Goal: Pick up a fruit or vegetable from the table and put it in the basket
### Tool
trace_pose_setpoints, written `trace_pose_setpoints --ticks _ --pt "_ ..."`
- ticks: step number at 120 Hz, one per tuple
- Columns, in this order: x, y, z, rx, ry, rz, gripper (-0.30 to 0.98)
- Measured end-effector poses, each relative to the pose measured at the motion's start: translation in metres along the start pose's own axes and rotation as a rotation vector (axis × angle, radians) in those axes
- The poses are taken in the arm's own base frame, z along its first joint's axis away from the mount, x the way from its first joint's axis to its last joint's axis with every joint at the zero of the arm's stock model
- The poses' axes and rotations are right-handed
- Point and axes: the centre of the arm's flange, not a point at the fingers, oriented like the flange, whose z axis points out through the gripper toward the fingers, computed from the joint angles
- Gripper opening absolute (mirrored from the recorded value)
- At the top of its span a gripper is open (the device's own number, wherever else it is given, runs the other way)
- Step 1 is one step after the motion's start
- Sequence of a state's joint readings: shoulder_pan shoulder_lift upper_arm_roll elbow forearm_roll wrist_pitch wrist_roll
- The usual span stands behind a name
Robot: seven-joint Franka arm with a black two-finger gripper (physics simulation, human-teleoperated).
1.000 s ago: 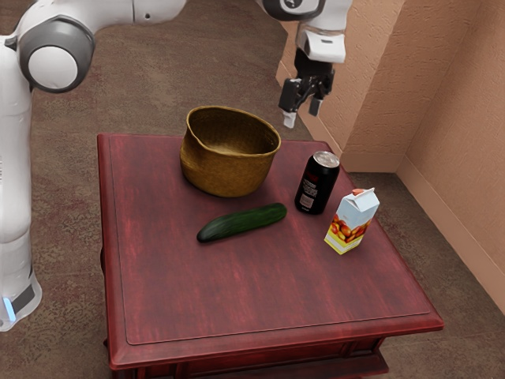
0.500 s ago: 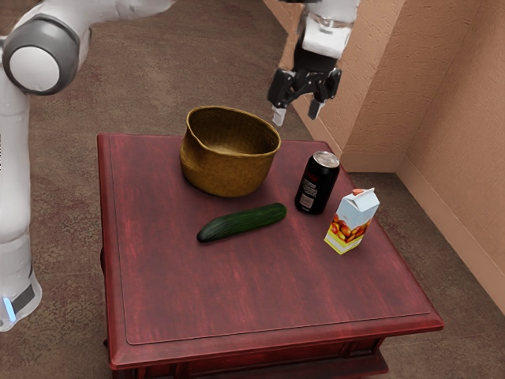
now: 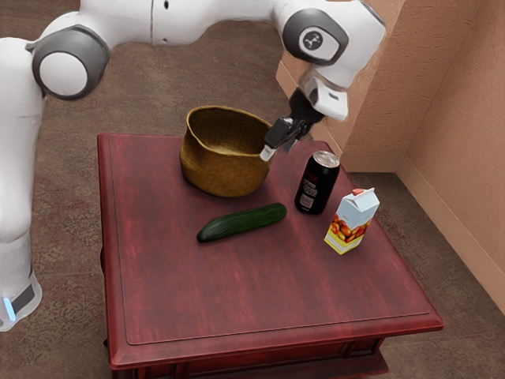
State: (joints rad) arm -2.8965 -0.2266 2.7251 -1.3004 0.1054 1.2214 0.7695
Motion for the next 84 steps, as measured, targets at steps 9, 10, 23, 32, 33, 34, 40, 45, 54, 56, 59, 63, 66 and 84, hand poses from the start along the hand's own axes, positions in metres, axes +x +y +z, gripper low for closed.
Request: trace_pose_setpoints --ticks 9,10,23,32,33,34,40,45,54,56,59,63,66,84 --pt "-0.031 0.003 -0.010 -0.033 -0.015 -0.153 0.68" --pt "-0.034 0.003 -0.011 -0.037 -0.016 -0.170 0.68" --pt "-0.058 0.022 -0.015 -0.026 -0.038 -0.376 0.69" --pt "-0.043 0.022 0.000 -0.014 -0.050 -0.462 0.69" --pt "-0.040 0.022 0.002 -0.013 -0.049 -0.469 0.69" --pt "-0.038 0.021 0.003 -0.011 -0.048 -0.475 0.69" --pt "-0.020 0.023 0.007 0.014 -0.031 -0.502 0.69" --pt "-0.003 0.032 0.007 0.042 -0.014 -0.509 0.69" --pt "0.018 0.037 0.014 0.072 0.010 -0.540 0.69" --pt "0.020 0.037 0.016 0.079 0.016 -0.553 0.69" --pt "0.020 0.036 0.017 0.090 0.027 -0.575 0.69" --pt "0.011 0.038 0.015 0.113 0.048 -0.618 0.69" --pt "-0.001 0.042 0.012 0.129 0.069 -0.660 0.69" --pt "-0.058 0.034 -0.004 0.097 0.220 -0.863 0.69"
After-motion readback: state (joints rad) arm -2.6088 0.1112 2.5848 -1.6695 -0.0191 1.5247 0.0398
